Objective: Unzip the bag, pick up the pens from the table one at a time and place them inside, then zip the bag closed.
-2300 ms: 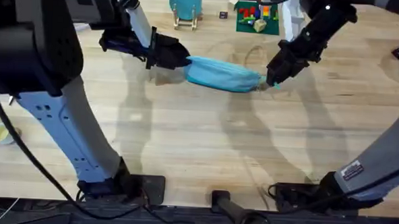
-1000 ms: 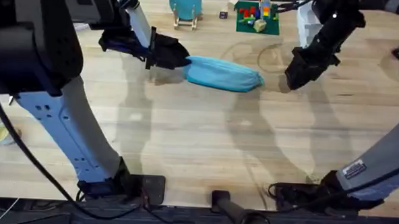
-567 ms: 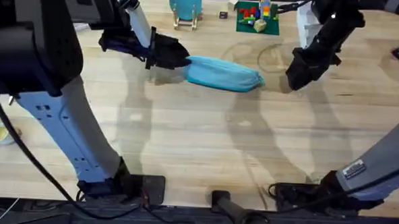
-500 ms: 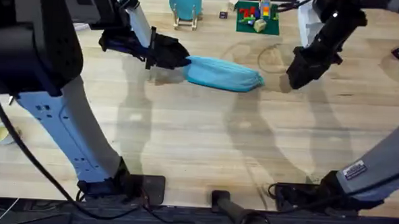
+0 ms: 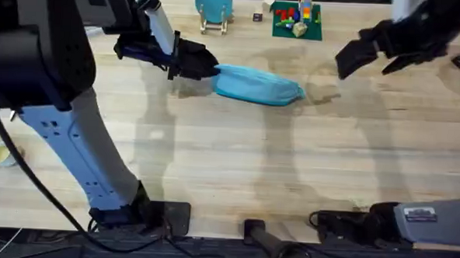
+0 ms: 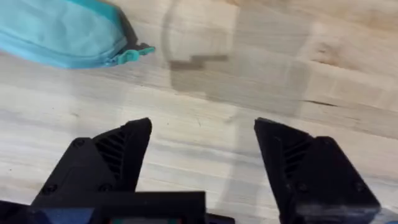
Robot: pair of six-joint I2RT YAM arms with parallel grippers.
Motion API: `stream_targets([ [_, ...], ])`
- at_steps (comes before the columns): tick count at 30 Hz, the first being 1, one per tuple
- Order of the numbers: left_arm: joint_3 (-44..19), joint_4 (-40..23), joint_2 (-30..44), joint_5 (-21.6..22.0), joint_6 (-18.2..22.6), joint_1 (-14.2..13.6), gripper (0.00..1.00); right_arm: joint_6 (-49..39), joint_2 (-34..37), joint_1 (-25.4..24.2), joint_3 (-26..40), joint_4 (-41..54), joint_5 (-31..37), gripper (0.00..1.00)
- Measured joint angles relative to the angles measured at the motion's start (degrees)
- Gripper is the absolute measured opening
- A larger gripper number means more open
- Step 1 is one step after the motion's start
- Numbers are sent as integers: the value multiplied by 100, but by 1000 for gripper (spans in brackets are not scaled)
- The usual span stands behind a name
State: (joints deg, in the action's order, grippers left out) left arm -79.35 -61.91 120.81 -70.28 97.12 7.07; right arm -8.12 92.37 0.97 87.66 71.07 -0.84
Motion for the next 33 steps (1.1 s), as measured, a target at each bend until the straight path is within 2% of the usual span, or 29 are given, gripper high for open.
stream_targets([
  [6,0,0,0,0,0,0,41,22,-873,0,0,17,-53,998],
  [12,0,0,0,0,0,0,41,-108,-1417,-2,0,63,-712,998],
  [20,0,0,0,0,0,0,41,-781,-1474,134,0,135,-1910,998],
  [27,0,0,0,1,1,0,54,-1192,-1473,428,0,137,-2266,997],
  [33,-2,20,0,109,-1,98,944,-1275,-1473,428,0,136,-2280,997],
])
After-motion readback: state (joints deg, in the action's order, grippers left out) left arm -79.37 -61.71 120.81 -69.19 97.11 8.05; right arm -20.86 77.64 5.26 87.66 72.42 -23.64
